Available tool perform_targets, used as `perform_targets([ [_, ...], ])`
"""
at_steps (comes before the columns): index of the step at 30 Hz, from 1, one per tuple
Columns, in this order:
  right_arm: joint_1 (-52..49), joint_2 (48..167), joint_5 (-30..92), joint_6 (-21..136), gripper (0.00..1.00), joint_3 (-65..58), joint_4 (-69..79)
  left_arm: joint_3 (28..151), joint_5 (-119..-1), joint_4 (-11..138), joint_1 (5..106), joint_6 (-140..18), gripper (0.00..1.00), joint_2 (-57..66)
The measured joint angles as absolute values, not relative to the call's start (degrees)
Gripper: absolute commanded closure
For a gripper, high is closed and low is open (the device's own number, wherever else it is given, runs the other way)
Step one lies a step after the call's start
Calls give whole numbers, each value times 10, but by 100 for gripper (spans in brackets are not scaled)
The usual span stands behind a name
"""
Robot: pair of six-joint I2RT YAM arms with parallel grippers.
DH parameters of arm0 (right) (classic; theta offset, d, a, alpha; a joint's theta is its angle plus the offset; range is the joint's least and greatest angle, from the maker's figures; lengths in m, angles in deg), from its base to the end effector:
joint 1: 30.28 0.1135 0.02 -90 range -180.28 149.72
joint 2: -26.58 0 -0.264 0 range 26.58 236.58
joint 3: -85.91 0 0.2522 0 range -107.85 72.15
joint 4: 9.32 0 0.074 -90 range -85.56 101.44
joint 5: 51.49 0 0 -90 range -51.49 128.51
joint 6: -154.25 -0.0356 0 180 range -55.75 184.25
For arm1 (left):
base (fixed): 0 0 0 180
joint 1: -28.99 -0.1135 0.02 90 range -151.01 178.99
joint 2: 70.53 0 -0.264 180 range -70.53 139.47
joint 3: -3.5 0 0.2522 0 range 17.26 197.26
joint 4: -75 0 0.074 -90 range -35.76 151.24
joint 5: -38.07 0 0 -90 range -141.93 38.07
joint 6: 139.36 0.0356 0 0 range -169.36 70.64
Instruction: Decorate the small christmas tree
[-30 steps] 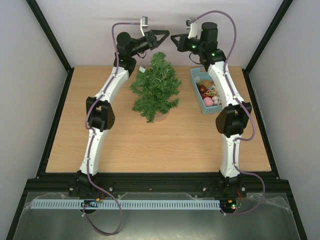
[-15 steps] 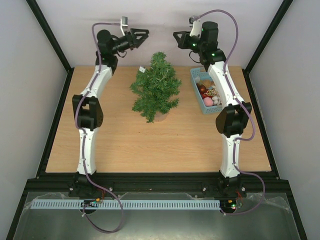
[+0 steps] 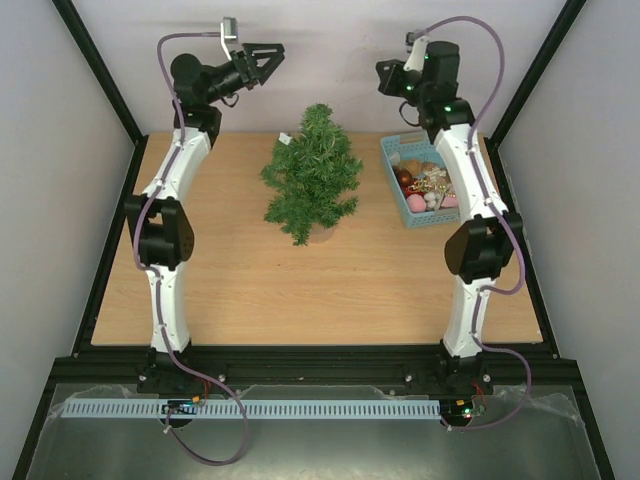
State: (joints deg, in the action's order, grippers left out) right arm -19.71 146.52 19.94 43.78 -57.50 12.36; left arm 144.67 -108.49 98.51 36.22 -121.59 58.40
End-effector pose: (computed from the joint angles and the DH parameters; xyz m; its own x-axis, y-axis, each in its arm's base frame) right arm 0.4804 0.1012 0.4461 -0.1415 0.3108 -0.9399 -0.4668 0.8163 0.3402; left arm 0.5006 -0.0934 0.4270 -0.5289 -0.4619 -0.7120 0.7782 0.0708 -0.6241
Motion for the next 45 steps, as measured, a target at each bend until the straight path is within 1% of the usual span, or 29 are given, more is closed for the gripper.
perform_targets([
  [9,-209,1337,241,459,99,-494,151,1289,-1063,987,352,-1194,31,459],
  [16,-208,1203,262,471,99,-365,185,1172,-1014,891,348,-1100,31,317],
  [20,-208,1162,266,471,99,-339,211,1114,-979,837,349,-1055,31,231],
  [27,-204,1109,239,465,99,-335,280,1072,-900,710,378,-974,31,125],
  [32,-189,1102,199,454,99,-373,352,1044,-843,636,417,-930,31,60],
  [36,-168,1095,165,447,99,-407,408,989,-797,588,443,-906,31,-7],
  [43,-160,1057,121,436,99,-407,479,911,-737,513,462,-888,32,-104],
  [45,-160,1049,108,431,99,-401,483,893,-725,495,474,-883,34,-126],
])
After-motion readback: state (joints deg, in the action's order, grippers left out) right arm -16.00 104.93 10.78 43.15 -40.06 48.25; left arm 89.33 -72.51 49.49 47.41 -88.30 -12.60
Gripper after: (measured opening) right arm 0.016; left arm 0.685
